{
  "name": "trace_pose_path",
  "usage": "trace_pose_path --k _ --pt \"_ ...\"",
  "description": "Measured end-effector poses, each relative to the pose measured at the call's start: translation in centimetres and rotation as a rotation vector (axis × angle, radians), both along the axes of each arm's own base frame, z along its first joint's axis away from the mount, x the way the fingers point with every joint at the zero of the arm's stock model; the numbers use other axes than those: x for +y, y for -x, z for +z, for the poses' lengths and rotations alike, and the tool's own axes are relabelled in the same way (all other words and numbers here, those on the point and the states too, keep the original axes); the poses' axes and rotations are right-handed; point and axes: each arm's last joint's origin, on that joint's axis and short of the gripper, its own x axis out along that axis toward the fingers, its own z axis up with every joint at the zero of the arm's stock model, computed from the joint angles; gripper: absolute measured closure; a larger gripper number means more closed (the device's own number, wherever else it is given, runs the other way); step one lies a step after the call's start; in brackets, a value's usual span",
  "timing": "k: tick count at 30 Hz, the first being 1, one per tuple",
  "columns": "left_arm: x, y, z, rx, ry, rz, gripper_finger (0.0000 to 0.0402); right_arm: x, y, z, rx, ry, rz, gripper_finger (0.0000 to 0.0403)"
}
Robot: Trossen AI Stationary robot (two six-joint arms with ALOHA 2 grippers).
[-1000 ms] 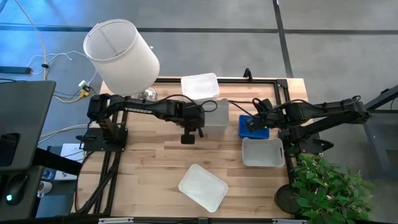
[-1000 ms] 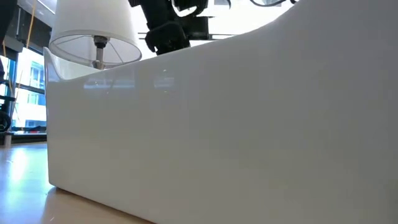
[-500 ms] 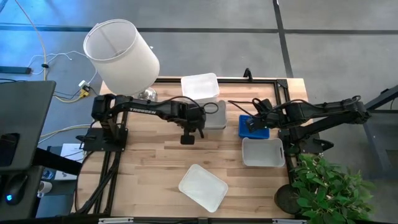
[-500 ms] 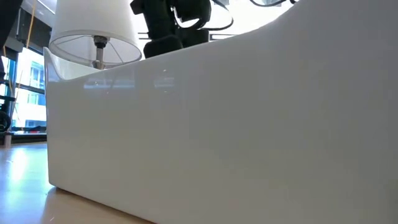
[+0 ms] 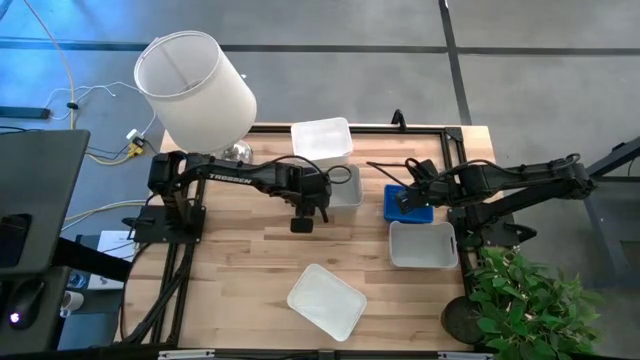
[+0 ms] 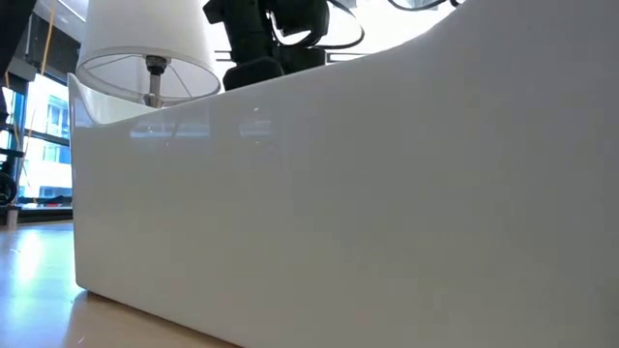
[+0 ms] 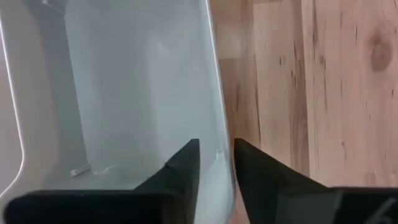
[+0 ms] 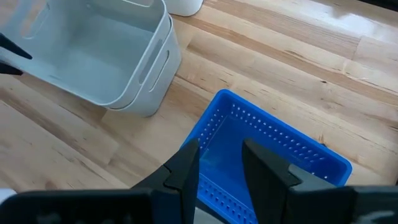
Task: Stack baskets by color
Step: Stack the bottom left gray bin into the top gray bin, then stack the bottom gray bin into the top gray bin
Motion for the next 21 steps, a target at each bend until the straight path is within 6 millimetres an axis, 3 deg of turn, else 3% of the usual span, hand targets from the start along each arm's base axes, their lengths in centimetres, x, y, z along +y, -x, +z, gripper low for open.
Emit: trace_pose_path --k 7,21 --pt "-0.3 0.1 0.7 -0.012 -0.003 -0.007 0.0278 0.1 -0.1 0.0 -0.005 -0.002 0.006 0.0295" --pt "-3.1 1.6 3.7 -0.028 0.005 -0.074 0.0280 3.1 -0.2 0.1 -0.020 -0.092 0.233 0.0295"
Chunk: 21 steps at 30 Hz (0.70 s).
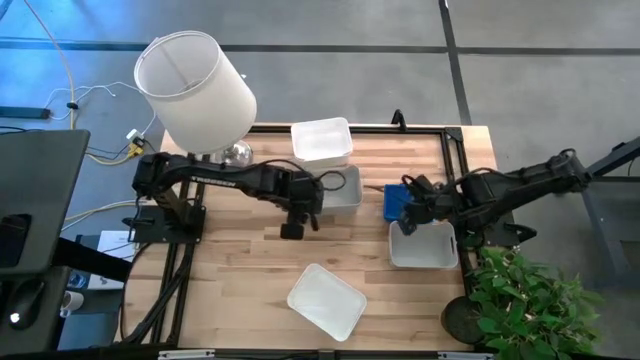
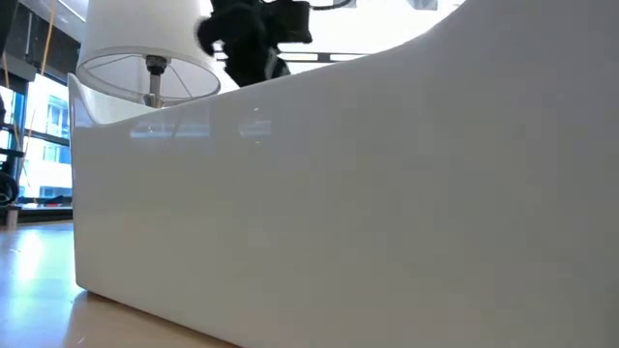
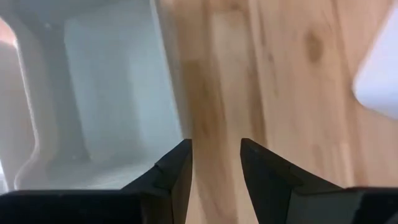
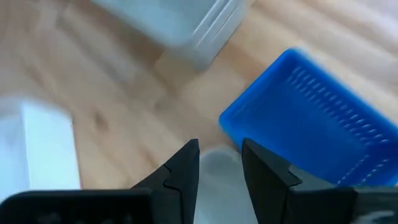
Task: Stack baskets by color
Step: Stack the bottom gray bin into the top gray bin
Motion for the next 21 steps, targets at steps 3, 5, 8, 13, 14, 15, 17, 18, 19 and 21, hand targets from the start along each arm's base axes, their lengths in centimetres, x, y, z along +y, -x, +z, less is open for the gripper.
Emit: trace_pose_path --k 3,5,8,13,14,15,17,18,19,21 --pt "-1.1 0.3 0.5 -0.008 0.010 -0.007 0.0281 0.9 0.1 -0.3 0.050 -0.031 0.130 0.0295" --pt "-2.0 0.6 0.8 -0.001 0.017 -0.021 0.0281 1.5 0.0 -0.5 0.078 -0.056 0.208 0.0295" --pt "-3.2 1.1 1.2 0.011 0.024 -0.041 0.0282 2.5 -0.3 -1.0 0.126 -0.092 0.323 0.0295" --pt "-4.8 1.9 2.3 -0.007 0.041 -0.046 0.0282 4.2 -1.2 -2.4 0.218 -0.100 0.487 0.0295" --pt "-5.1 2.1 2.5 -0.018 0.046 -0.043 0.0282 4.5 -1.3 -2.7 0.241 -0.111 0.519 0.0295" --pt "-5.3 2.3 2.8 -0.020 0.050 -0.042 0.0282 4.8 -1.4 -2.9 0.258 -0.123 0.549 0.0295" --pt "-5.7 2.9 3.4 -0.028 0.058 -0.035 0.0283 5.5 -1.7 -3.5 0.287 -0.137 0.609 0.0295" --pt "-5.9 3.1 3.7 -0.039 0.061 -0.034 0.0284 5.8 -1.8 -3.8 0.303 -0.137 0.631 0.0295" --pt "-6.0 3.3 4.0 -0.044 0.065 -0.029 0.0284 6.1 -1.9 -4.0 0.316 -0.133 0.653 0.0295" --pt "-6.1 3.8 4.5 -0.052 0.074 -0.015 0.0284 6.7 -2.1 -4.4 0.331 -0.118 0.694 0.0295"
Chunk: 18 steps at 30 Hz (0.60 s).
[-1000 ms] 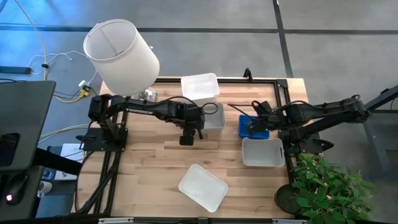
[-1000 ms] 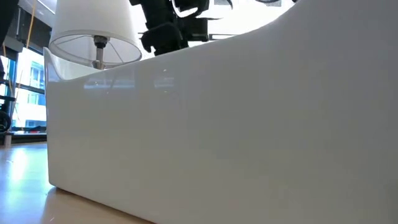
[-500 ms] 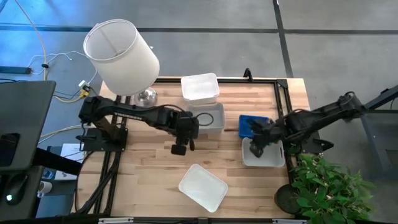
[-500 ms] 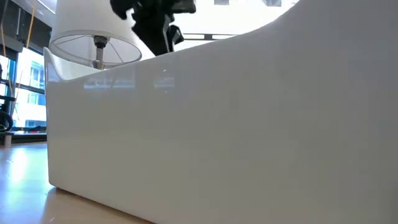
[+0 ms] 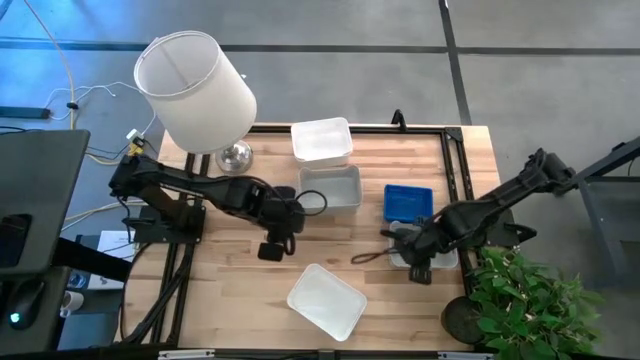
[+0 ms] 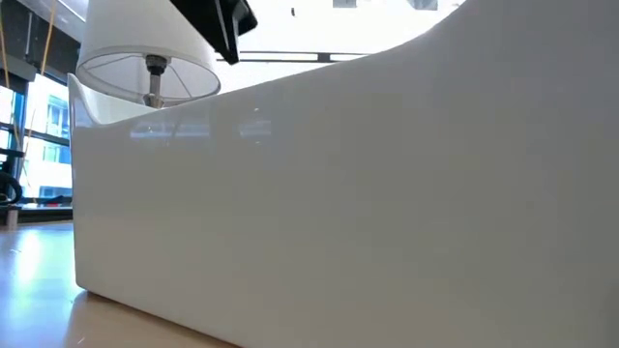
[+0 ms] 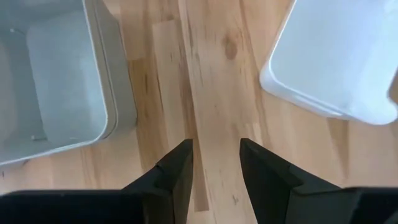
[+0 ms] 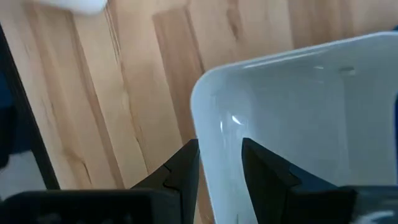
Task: Stack baskets by color
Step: Stack the bottom gray bin into the top gray bin
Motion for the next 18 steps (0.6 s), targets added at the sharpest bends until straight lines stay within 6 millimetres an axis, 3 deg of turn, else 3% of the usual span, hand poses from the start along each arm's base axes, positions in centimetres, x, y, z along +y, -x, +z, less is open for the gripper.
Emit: trace_pose_path --k 9,18 --pt "-0.6 1.7 2.1 -0.069 0.026 0.021 0.0284 1.8 0.0 -1.4 0.051 0.038 0.068 0.0294" --pt "-0.6 1.9 2.2 -0.075 0.028 0.040 0.0284 2.8 0.0 -2.8 0.112 0.122 0.074 0.0294"
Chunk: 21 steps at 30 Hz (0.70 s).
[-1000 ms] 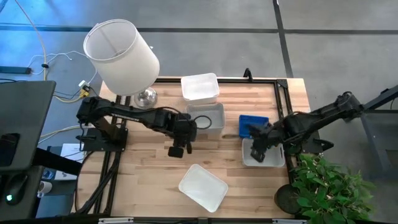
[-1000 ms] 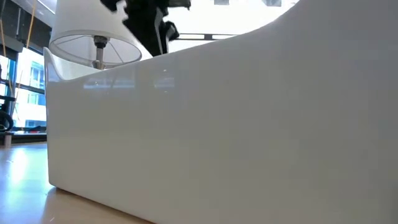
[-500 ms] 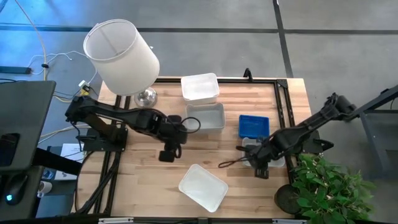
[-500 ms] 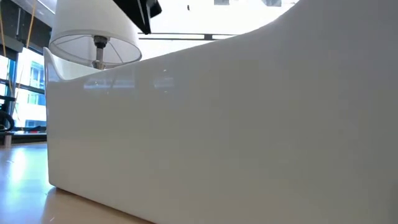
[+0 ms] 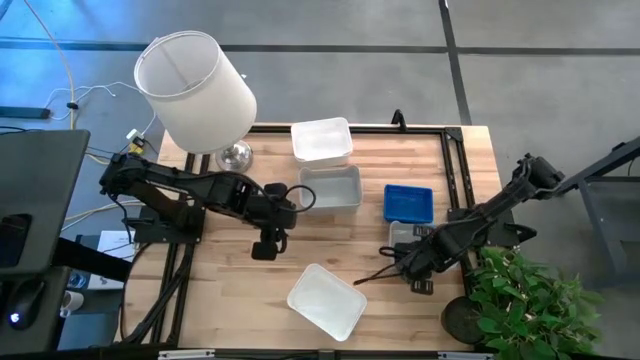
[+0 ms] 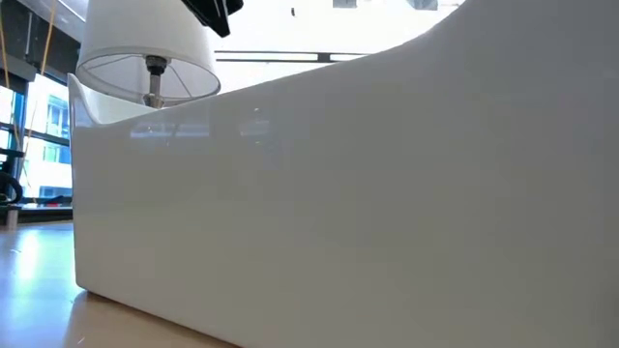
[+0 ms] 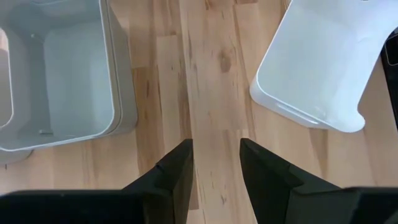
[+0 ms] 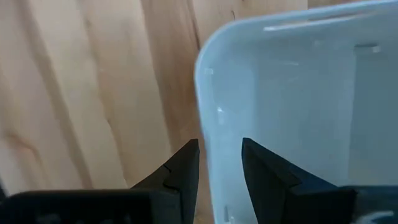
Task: Stack baskets by color
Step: Stack the bottom gray bin into the top gray bin
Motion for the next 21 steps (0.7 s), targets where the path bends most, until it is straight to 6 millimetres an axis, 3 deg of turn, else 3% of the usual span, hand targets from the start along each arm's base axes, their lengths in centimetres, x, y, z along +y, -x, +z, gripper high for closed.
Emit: trace_pose_path --k 15,18,21 --pt "0.1 0.6 -0.3 0.069 -0.007 0.000 0.0284 1.8 0.2 -3.2 0.189 0.068 0.011 0.0297" --pt "0.1 0.8 -0.4 0.089 -0.009 0.000 0.0284 1.9 0.3 -3.4 0.206 0.082 -0.018 0.0313" --pt "0.1 0.9 -0.4 0.101 -0.010 0.001 0.0284 1.9 0.3 -3.4 0.206 0.082 -0.023 0.0354"
